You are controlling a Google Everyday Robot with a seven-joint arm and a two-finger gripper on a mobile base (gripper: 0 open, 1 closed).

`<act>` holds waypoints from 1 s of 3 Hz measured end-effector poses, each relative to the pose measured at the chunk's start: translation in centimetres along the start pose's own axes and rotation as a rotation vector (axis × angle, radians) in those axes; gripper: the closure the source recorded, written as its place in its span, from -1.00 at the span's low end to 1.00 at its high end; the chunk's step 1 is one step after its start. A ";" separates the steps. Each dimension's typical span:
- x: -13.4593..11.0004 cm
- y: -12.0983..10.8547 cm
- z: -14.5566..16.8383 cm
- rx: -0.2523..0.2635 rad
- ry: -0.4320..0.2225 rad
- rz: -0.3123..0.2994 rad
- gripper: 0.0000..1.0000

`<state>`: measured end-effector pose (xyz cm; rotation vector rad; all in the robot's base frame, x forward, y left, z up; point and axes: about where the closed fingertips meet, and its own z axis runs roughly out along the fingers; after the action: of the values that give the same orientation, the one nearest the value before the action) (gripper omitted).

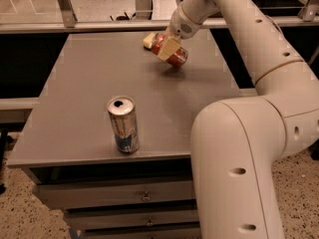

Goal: Knock coke can over

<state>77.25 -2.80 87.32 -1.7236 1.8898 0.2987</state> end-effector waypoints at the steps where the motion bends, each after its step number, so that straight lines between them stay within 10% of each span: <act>1: -0.4 0.1 0.6 -0.016 -0.011 -0.008 -0.74; 3: -0.9 0.2 0.8 -0.026 -0.030 -0.017 -1.00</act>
Offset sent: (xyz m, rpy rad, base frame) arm 0.0012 0.0065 0.0052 0.0222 0.0106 0.0373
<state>77.25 -1.60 87.11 -1.7418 1.8560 0.3418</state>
